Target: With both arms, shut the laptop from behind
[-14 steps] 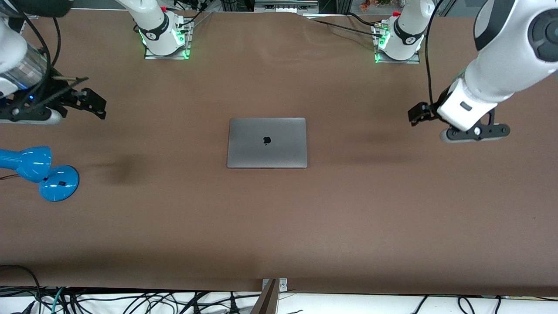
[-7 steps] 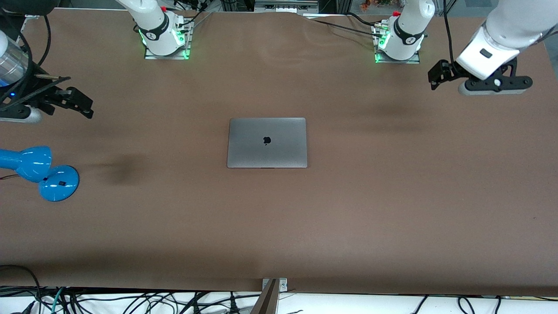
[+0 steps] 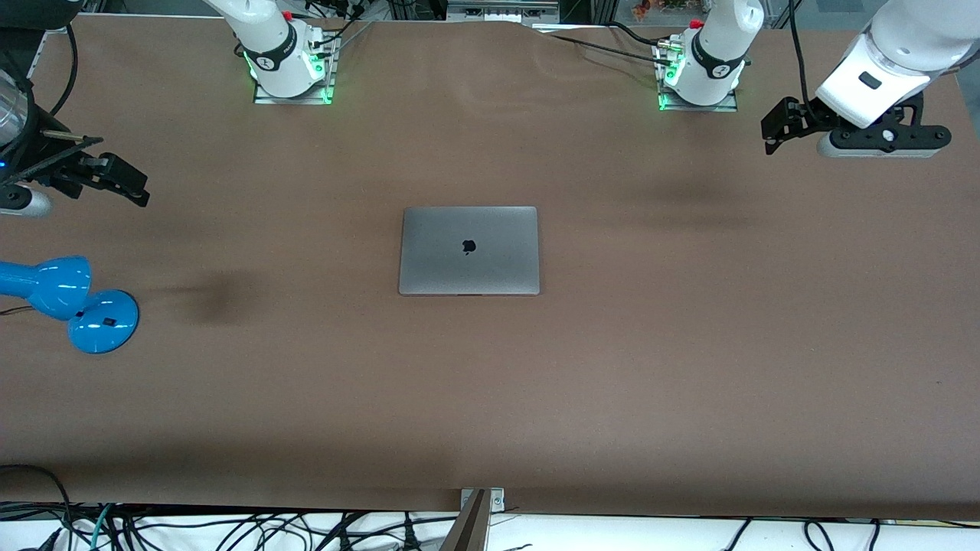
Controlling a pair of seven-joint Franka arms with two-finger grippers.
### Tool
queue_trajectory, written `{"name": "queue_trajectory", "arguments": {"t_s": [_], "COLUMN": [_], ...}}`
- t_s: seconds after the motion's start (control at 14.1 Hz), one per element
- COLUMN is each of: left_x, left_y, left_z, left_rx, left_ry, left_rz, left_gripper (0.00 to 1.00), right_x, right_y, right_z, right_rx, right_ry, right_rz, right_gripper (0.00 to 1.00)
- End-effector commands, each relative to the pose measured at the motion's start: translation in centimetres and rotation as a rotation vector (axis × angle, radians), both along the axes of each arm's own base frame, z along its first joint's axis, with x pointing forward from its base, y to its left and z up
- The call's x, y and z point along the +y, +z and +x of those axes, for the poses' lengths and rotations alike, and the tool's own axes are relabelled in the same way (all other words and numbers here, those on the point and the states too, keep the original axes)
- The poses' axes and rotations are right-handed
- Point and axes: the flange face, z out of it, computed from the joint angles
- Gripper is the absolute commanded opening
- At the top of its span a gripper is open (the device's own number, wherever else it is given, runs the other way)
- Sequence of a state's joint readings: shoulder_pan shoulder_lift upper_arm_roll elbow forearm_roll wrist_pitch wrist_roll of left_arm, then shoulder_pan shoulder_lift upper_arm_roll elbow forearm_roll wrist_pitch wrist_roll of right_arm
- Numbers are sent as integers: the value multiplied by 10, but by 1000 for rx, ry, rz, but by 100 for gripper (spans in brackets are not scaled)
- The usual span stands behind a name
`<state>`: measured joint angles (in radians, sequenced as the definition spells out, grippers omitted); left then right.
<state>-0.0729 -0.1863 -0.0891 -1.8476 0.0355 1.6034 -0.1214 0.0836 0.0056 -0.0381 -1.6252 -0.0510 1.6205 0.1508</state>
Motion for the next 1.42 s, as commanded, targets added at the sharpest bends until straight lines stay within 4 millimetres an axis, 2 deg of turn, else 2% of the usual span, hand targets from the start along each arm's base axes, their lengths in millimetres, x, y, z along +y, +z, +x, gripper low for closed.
{"name": "queue_trajectory", "arguments": {"t_s": [0.0,0.21,0.36,0.43,0.57,0.85,1.21,1.35], "left_x": [2,-6,-5,-11,-24,-18,-14,-3], "left_y": [12,18,18,26,24,31,43,47], "left_z": [30,47,48,49,51,62,56,56], "left_rx": [-20,-32,-28,-44,-42,-61,-36,-34], "left_ry": [-44,-48,-36,-44,-65,-50,-9,10], "left_rz": [-5,-26,-61,-67,-55,-60,-33,-33], "left_gripper": [100,100,100,100,100,100,100,100], "right_x": [-7,-7,-6,-4,-3,1,1,1], "right_y": [10,10,9,9,3,2,2,1], "right_z": [-11,-11,-10,-9,-6,-5,-5,-5], "right_rx": [26,30,42,42,51,52,52,53], "right_ry": [1,7,8,9,8,6,0,6], "right_rz": [10,11,10,10,11,40,40,40], "right_gripper": [100,100,100,100,100,100,100,100]}}
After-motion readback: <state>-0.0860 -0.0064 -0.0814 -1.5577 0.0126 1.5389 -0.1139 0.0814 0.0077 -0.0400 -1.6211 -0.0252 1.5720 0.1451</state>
